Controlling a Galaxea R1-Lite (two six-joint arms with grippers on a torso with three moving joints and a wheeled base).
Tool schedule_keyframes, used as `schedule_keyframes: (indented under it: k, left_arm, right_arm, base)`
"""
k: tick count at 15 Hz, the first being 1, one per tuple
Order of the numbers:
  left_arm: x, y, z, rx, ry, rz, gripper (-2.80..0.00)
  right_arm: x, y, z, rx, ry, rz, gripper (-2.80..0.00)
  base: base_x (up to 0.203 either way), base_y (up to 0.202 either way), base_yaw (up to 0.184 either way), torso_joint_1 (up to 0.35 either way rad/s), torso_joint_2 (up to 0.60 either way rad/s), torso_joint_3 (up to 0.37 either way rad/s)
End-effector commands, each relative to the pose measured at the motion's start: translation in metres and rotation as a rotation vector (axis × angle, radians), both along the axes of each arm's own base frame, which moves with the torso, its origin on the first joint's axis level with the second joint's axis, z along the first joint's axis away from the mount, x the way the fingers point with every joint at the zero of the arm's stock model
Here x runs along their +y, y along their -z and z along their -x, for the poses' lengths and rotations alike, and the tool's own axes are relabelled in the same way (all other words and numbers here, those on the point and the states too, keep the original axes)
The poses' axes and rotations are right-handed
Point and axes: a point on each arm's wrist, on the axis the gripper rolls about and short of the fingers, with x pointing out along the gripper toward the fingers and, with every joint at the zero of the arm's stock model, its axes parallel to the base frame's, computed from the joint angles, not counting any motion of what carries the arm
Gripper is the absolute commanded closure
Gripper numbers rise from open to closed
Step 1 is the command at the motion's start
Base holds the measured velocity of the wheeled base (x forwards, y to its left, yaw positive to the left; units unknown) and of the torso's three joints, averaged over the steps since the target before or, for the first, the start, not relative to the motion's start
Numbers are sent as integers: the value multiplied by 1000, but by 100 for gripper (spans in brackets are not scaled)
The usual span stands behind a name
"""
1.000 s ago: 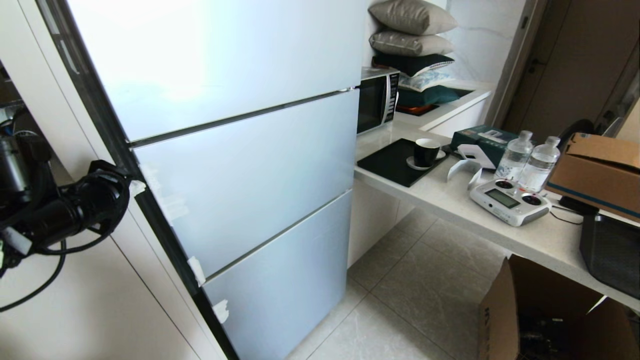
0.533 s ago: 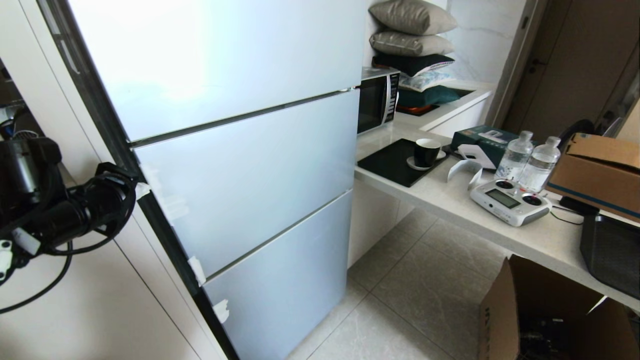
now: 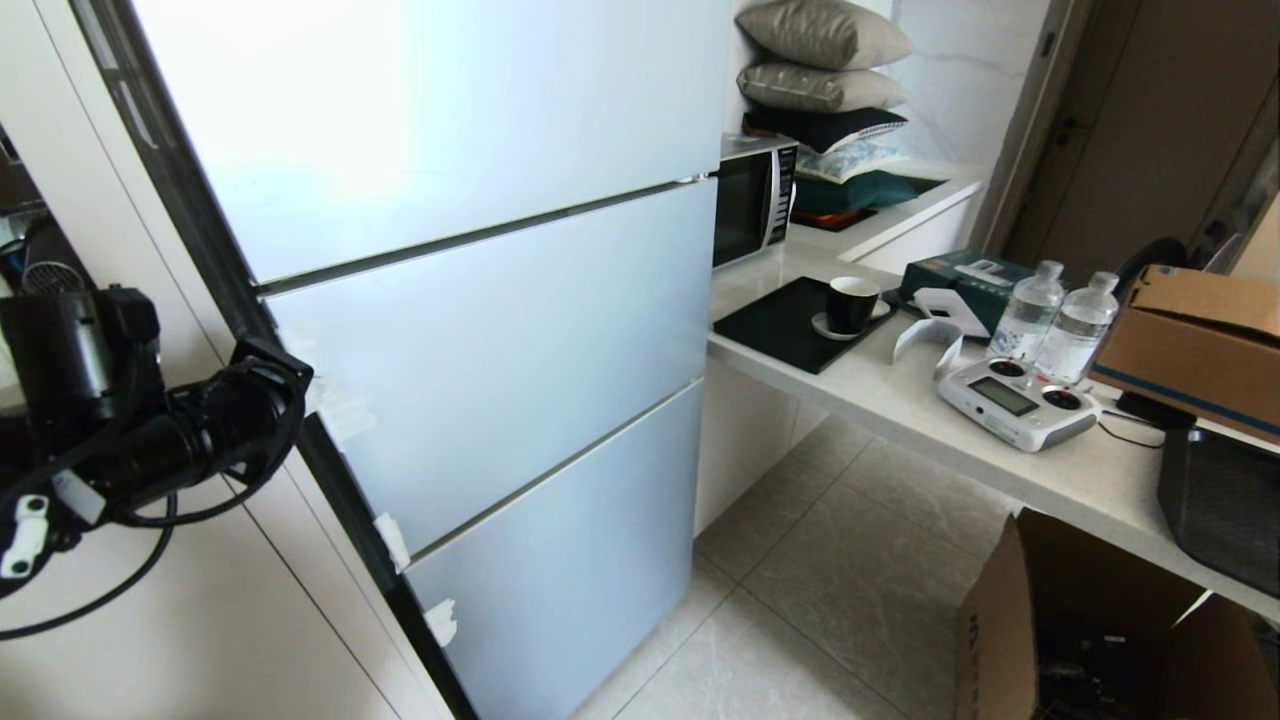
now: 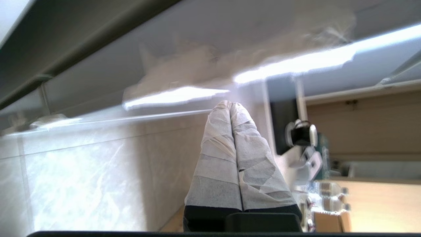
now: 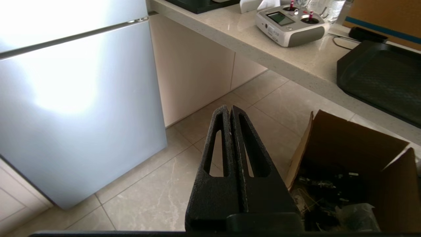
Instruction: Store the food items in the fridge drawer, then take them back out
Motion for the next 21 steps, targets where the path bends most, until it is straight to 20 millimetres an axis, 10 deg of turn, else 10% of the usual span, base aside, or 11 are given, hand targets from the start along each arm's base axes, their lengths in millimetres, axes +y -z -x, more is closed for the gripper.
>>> schedule_keyframes:
  k: [1,8,21]
  left_arm:
    - [1,0,2,-5,-11,4,0]
    - [29,-18,28,-67,-114,-63,0]
    - [23,2,-24,-55,-79,-12,0]
  right_arm:
    - [0,0,0,1,-1,0,0]
    - [0,0,0,1,-2,0,0]
    - [0,0,0,1,-1,0,0]
  base:
    - [0,0,0,0,0,0]
    - [0,0,0,0,0,0]
    - [0,0,0,0,0,0]
